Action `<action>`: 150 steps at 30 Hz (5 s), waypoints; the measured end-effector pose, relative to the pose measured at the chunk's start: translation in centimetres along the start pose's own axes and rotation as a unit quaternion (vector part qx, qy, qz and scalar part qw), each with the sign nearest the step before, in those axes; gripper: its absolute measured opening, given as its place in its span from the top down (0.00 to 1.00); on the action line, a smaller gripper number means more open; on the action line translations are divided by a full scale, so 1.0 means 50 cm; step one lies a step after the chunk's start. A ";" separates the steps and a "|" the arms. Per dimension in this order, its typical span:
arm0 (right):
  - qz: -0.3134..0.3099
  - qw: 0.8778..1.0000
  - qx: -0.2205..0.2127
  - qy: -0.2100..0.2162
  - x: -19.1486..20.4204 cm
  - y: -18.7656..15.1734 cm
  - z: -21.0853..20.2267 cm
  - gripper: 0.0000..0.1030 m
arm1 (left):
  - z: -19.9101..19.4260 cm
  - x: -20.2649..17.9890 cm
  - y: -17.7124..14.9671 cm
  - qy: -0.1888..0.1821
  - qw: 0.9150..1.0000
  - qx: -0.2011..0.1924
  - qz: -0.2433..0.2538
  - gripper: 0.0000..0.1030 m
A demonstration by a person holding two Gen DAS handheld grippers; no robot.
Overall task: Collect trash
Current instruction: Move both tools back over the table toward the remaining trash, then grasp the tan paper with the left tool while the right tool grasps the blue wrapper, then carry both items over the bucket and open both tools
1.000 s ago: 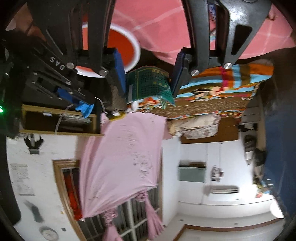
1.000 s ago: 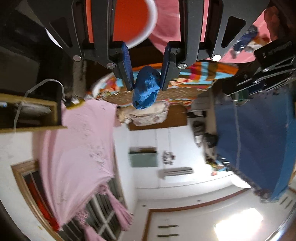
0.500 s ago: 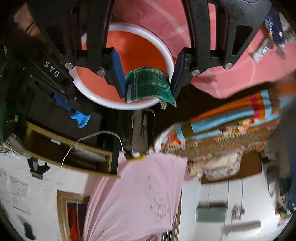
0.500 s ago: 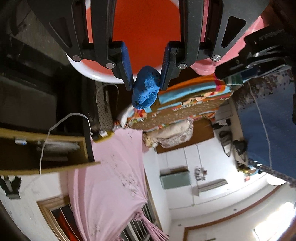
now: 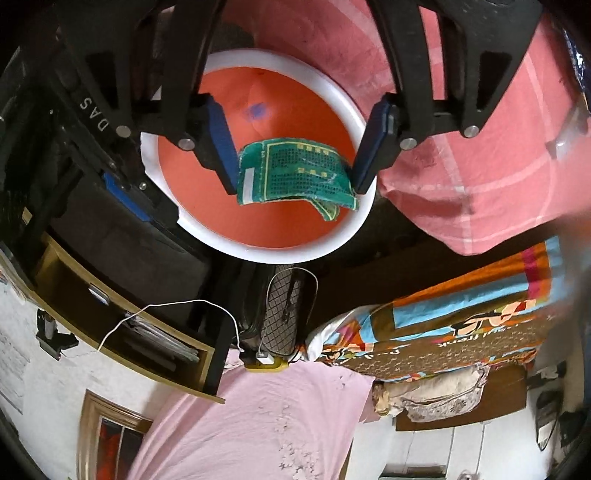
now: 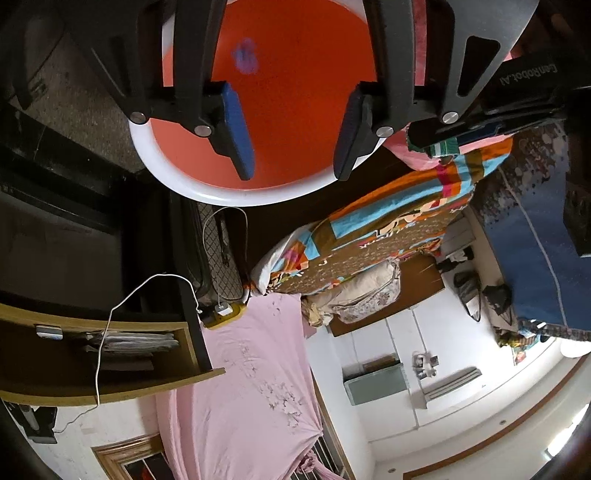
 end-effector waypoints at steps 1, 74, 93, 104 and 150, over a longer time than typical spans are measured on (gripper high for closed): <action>0.002 1.000 -0.002 -0.001 0.000 0.003 -0.001 0.57 | -0.003 0.004 -0.001 0.003 1.000 -0.002 -0.002 0.57; -0.256 0.933 0.124 0.219 0.612 -0.264 -0.055 0.12 | -0.447 0.553 -0.279 0.236 0.946 -0.099 -0.198 0.38; -0.242 0.899 0.250 0.266 0.612 -0.339 -0.032 0.56 | -0.402 0.536 -0.267 0.174 0.958 -0.068 -0.217 0.92; -0.240 0.899 0.237 0.279 0.615 -0.330 -0.049 0.65 | -0.441 0.530 -0.271 0.167 0.956 -0.102 -0.219 0.93; -0.077 0.980 -0.127 0.135 0.255 0.053 -0.107 0.79 | -0.334 0.075 0.032 0.045 0.963 -0.262 0.045 0.92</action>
Point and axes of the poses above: each gripper's, at about its wrist camera, not at the fingertips, and z roughly the way its jaws point, x to its left, y to its top, the point moved 10 cm from there along z, roughly the way its jaws point, and after that the axes turned 2 degrees about z, right-handed, at the moved point
